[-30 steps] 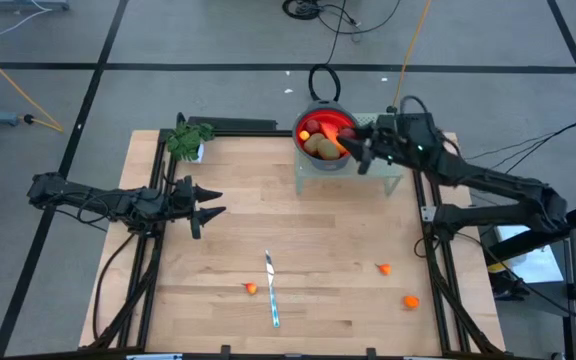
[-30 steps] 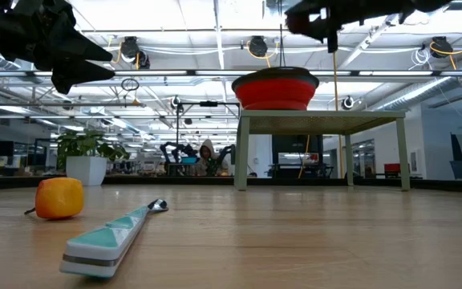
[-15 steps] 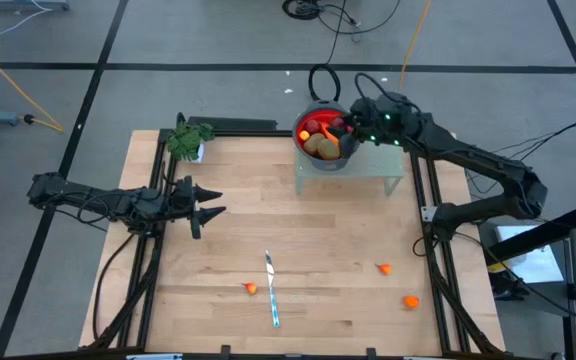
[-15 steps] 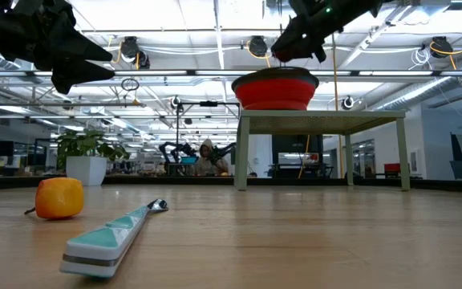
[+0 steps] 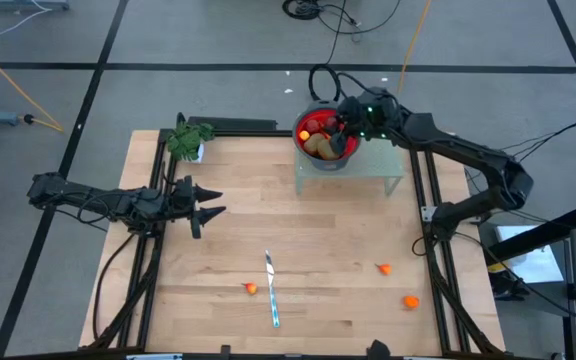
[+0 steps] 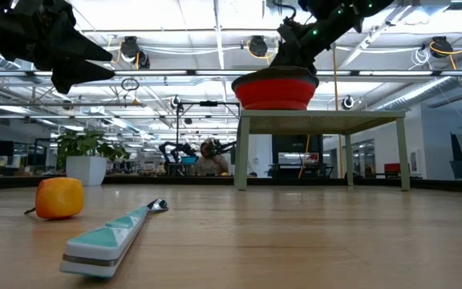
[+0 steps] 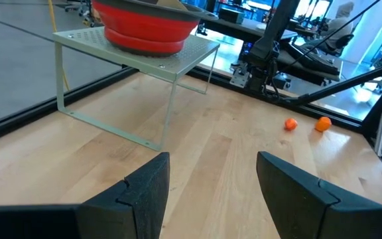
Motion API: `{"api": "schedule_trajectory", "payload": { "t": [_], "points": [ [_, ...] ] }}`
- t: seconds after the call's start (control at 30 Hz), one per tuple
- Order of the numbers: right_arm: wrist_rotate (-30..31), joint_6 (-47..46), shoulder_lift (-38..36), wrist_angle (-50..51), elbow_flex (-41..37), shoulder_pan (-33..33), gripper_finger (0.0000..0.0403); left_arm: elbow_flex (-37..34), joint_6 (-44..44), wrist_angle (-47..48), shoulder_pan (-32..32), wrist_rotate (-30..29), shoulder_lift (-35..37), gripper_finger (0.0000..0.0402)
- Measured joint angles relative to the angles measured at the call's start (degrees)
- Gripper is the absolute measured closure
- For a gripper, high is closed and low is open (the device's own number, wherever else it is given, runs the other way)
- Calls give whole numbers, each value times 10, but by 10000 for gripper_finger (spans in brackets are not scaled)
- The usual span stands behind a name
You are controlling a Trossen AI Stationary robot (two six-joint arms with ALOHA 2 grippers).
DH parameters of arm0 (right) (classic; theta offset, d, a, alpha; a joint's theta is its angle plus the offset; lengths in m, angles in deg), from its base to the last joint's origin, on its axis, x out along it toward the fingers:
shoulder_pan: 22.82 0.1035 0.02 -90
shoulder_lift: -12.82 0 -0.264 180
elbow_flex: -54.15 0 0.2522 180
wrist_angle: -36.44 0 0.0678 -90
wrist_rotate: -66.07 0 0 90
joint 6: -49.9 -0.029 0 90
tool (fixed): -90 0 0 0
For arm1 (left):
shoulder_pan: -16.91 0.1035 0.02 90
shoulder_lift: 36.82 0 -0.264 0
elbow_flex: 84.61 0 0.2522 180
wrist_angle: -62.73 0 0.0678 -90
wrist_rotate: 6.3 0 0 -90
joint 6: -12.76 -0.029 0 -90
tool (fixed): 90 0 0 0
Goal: Pick & Place Fruit
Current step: Put the pomegranate into the red strainer bowl on the shelf, then put the peach into the red strainer bowl on the shelf
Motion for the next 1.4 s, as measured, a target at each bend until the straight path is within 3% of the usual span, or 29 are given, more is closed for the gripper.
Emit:
{"api": "schedule_trajectory", "payload": {
  "t": [0.6, 0.77, 1.4],
  "points": [
    [-1, 43, 47, -34, 0, -41, 217, 0, 3, -6, 0, -14, 0, 176],
    [-32, 44, 47, -44, 0, -48, 207, 0, 3, -14, 0, -14, 0, 176],
    [-29, 40, 39, -54, -1, -51, 159, 0, 1, -16, 0, -18, 0, 176]
  ]
}}
